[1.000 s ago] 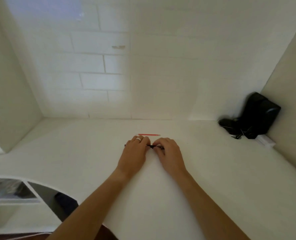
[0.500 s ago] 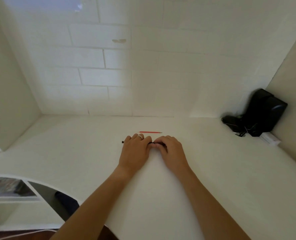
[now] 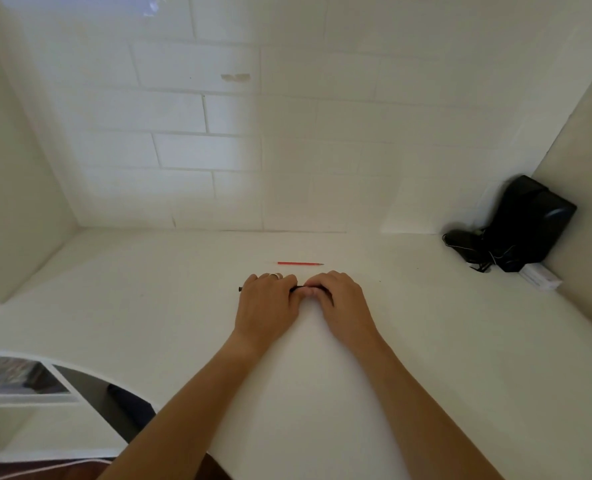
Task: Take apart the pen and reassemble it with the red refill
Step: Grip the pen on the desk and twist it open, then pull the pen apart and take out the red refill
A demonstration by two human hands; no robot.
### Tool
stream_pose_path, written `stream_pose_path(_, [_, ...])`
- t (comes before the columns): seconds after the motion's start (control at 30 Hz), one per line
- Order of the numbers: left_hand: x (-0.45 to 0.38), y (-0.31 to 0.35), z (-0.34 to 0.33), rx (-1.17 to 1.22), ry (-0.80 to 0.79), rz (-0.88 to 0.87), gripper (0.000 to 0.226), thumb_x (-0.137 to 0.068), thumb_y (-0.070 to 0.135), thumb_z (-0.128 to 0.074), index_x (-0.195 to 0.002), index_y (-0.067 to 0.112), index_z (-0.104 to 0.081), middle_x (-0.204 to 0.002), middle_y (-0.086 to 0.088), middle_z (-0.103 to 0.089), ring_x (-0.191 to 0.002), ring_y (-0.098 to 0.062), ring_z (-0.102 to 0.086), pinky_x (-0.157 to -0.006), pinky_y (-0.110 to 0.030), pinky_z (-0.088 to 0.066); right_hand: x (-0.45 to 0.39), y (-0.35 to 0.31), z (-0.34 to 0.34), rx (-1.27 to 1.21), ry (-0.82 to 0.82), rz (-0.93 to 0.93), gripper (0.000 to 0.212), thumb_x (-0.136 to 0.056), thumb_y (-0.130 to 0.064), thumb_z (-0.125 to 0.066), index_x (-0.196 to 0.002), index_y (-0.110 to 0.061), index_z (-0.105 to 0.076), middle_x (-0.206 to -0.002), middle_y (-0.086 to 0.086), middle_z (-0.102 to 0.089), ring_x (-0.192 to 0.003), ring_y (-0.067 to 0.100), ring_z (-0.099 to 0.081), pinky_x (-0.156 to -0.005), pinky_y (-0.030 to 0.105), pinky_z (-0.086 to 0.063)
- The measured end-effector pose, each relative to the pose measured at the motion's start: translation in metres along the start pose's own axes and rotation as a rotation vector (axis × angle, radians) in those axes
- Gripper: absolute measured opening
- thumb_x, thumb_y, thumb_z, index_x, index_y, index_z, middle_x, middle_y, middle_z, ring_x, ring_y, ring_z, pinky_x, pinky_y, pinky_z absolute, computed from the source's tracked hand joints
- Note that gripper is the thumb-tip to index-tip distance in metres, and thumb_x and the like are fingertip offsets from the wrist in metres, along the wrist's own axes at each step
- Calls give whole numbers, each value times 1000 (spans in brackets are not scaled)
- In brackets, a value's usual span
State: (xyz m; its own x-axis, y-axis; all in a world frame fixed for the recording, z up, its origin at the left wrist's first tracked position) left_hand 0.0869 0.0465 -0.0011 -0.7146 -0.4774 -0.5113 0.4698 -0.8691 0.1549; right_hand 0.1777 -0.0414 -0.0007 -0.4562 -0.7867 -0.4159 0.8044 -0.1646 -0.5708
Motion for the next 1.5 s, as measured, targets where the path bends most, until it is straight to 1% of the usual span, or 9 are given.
stream_pose_path(0.1, [1, -1, 1, -11, -4, 20, 54, -95, 56, -33, -57, 19, -45, -48, 4, -44, -48, -22, -44, -55, -34, -23, 0, -4, 1, 7, 7, 18, 38, -92, -39, -37, -97, -22, -71, -90, -9, -66, -83, 6, -50, -77, 6, -33])
stream_pose_path(0.3, [4, -4, 5, -6, -28, 75, 60, -92, 63, -26, -49, 21, -28, -42, 5, -27, -44, -23, -35, -54, -34, -21, 3, -3, -2, 17, -20, 17, 24, -96, -14, -46, -100, -20, -69, -92, -7, -64, -87, 9, -49, -78, 9, -34])
stream_pose_path(0.47, [3, -12, 1, -16, -78, 155, 71, -86, 78, -34, -47, 19, -32, -41, 4, -36, -44, -19, -38, -57, -34, -29, 4, 3, 7, 7, 29, -31, 19, -97, -10, -52, -99, -18, -69, -95, -6, -66, -91, 12, -53, -81, 7, -35])
stream_pose_path(0.63, [1, -7, 2, 27, -2, 91, 52, -93, 63, -42, -63, 21, -46, -58, 5, -46, -64, -21, -51, -68, -36, -35, 8, 17, 30, 29, 241, -174, 19, -97, -8, -55, -102, -15, -72, -104, -2, -59, -98, 12, -51, -86, 3, -34])
stream_pose_path(0.73, [1, -7, 1, -11, 18, 79, 48, -94, 56, -40, -68, 18, -55, -64, 2, -56, -67, -22, -54, -68, -37, -36, 15, 31, 39, 68, 326, -305, 20, -96, -6, -56, -106, -10, -73, -107, 2, -55, -101, 15, -49, -85, 17, -39])
stream_pose_path(0.97, [-2, -2, 4, 50, 37, 63, 21, -94, 32, -43, -79, 19, -51, -74, 4, -56, -75, -22, -51, -69, -37, -33, 18, 42, 40, 199, 343, -441, 24, -95, -8, -57, -118, -9, -65, -106, 8, -62, -104, 26, -53, -83, 35, -51])
stream_pose_path(1.07, [-2, -2, 3, 92, 24, 52, 12, -95, 29, -41, -91, 22, -50, -79, 7, -57, -78, -19, -50, -72, -37, -35, 20, 41, 43, 225, 362, -472, 17, -94, -11, -59, -111, -10, -58, -102, 7, -62, -98, 26, -54, -76, 34, -49])
stream_pose_path(1.27, [-1, 1, 3, 147, 3, 31, 8, -97, 25, -44, -93, 26, -50, -82, 7, -56, -83, -19, -48, -73, -35, -33, 19, 31, 44, 284, 389, -417, 17, -91, -12, -62, -108, -10, -58, -105, 11, -55, -97, 30, -53, -71, 39, -53])
stream_pose_path(1.5, [-1, 0, 10, 204, 30, 39, 8, -96, 19, -47, -90, 21, -52, -85, 7, -52, -83, -18, -47, -72, -34, -36, 14, 8, 41, 387, 359, -237, 20, -88, -9, -64, -105, -19, -66, -102, 2, -62, -90, 24, -57, -71, 35, -49])
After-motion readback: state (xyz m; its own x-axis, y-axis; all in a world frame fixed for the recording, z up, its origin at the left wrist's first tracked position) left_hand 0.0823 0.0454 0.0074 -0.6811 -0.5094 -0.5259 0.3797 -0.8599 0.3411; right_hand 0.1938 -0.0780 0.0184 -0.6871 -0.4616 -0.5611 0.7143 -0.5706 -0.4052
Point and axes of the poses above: each hand's wrist, its own x-axis away from the middle knuckle, its own z-axis out of the back of the hand, y = z × x, the point moved 10 cm from there along -x, towards the middle knuckle
